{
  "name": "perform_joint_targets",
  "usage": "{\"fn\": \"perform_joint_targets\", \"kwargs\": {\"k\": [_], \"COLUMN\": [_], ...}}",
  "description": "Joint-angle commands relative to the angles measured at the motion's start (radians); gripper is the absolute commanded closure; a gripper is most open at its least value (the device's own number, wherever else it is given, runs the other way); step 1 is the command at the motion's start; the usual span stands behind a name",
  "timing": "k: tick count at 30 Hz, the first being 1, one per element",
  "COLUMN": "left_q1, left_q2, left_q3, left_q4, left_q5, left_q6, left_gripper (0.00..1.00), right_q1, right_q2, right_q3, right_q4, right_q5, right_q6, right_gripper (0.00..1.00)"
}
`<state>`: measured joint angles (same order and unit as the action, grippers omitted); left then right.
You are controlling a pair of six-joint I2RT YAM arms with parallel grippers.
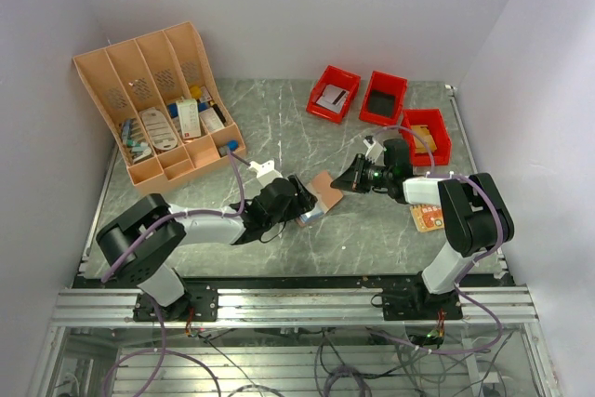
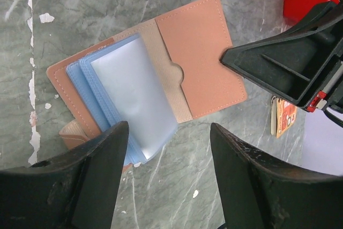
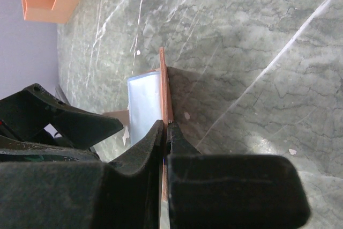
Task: Put the credit cards into the card holder
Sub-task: Open the card holder at the center of the board.
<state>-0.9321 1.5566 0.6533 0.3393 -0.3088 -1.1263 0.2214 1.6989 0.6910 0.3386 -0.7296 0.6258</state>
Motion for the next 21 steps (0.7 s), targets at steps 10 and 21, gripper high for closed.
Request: {"fn": "perform_joint_targets", "kwargs": {"k": [10,21], "left_q1": [0.006,0.004], "left_q2": [0.062,0.063], "left_q3": [0.022,0.028], "left_q4": [0.001,-0.024], "left_q5": [0.0,0.003], "left_q6": [-0.011,-0.013], "left_gripper": [0.3,0.29], "right_q1": [-0.007,-0.005], "right_q2": [0.017,0.015], "right_q3": [0.024,0.025], "right_q4": [-0.014,-0.015], "right_q5": [-0.007,-0.011], "right_q6": [-0.02,-0.017], "right_gripper": [1.0,1.0]}}
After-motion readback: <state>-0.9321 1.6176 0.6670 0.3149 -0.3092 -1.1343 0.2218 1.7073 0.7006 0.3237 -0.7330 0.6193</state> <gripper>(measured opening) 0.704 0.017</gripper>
